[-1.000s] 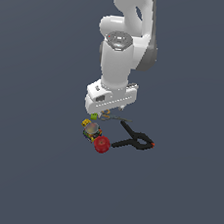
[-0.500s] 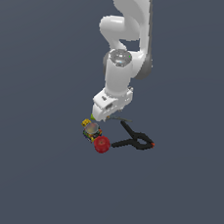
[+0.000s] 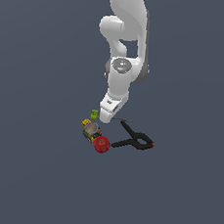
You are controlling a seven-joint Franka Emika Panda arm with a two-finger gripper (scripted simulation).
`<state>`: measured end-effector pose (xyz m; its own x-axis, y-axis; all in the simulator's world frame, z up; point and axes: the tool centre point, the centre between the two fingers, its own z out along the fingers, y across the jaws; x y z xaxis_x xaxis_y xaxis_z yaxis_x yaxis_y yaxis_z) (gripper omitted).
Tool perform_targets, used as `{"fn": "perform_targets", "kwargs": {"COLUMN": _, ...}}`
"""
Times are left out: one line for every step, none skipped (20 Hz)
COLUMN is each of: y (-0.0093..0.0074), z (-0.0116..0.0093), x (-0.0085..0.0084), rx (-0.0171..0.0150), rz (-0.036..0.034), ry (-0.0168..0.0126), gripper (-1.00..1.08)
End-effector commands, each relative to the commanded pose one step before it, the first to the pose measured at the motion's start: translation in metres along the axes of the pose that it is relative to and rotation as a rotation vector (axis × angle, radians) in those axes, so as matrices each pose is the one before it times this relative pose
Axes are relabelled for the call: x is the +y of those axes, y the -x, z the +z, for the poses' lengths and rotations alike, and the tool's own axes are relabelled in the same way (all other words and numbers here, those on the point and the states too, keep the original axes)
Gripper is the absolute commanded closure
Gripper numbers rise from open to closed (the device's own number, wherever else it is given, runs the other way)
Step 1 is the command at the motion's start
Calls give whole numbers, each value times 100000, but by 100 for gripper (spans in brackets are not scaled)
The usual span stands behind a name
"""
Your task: Pick up a designated object from a clutter of objects.
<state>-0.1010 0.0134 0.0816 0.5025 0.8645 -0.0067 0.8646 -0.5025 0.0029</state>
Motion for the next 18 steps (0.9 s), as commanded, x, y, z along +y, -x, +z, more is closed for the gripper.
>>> {"fn": "perform_targets", "kwargs": {"y": 215, "z": 799, "x": -773, "rx": 236, "rz": -5277, "ry": -27, "gripper": -92}}
{"fn": "perform_targets", "kwargs": {"y": 62, "z": 258, "x": -265, "rx": 65, "rz": -1693, "ry": -33, "gripper": -92}}
{"fn": "perform_targets", "kwargs": {"y": 54, "z": 233, "x": -245, "rx": 62, "rz": -1544, "ry": -30, "gripper": -92}}
{"fn": "perform_targets", "kwargs": {"y": 46, "z": 208, "x": -224, "rx": 59, "rz": -1398, "ry": -28, "gripper": -92}}
{"fn": "perform_targets", "kwargs": {"y": 40, "z": 184, "x": -202, "rx": 54, "rz": -1249, "ry": -25, "gripper": -92}}
{"fn": "perform_targets", "kwargs": {"y": 33, "z": 161, "x": -180, "rx": 49, "rz": -1104, "ry": -22, "gripper": -92}}
{"fn": "perform_targets", "kwargs": {"y": 27, "z": 138, "x": -157, "rx": 44, "rz": -956, "ry": -19, "gripper": -92}}
{"fn": "perform_targets", "kwargs": {"y": 21, "z": 116, "x": -134, "rx": 38, "rz": -810, "ry": -16, "gripper": -92}}
{"fn": "perform_targets", "kwargs": {"y": 19, "z": 94, "x": -109, "rx": 31, "rz": -658, "ry": -13, "gripper": -92}}
{"fn": "perform_targets", "kwargs": {"y": 12, "z": 73, "x": -86, "rx": 25, "rz": -516, "ry": -10, "gripper": -92}}
{"fn": "perform_targets", "kwargs": {"y": 10, "z": 52, "x": -61, "rx": 18, "rz": -365, "ry": -7, "gripper": -92}}
{"fn": "perform_targets", "kwargs": {"y": 6, "z": 31, "x": -36, "rx": 11, "rz": -218, "ry": -4, "gripper": -92}}
{"fn": "perform_targets", "kwargs": {"y": 3, "z": 10, "x": -12, "rx": 3, "rz": -69, "ry": -1, "gripper": -92}}
{"fn": "perform_targets", "kwargs": {"y": -11, "z": -48, "x": 54, "rx": -43, "rz": 449, "ry": -44, "gripper": -92}}
{"fn": "perform_targets", "kwargs": {"y": 2, "z": 21, "x": -2, "rx": 0, "rz": 0, "ry": 0, "gripper": -92}}
{"fn": "perform_targets", "kwargs": {"y": 6, "z": 64, "x": -5, "rx": 0, "rz": 0, "ry": 0, "gripper": -92}}
{"fn": "perform_targets", "kwargs": {"y": 9, "z": 107, "x": -8, "rx": 0, "rz": 0, "ry": 0, "gripper": -92}}
{"fn": "perform_targets", "kwargs": {"y": 11, "z": 150, "x": -9, "rx": 0, "rz": 0, "ry": 0, "gripper": -92}}
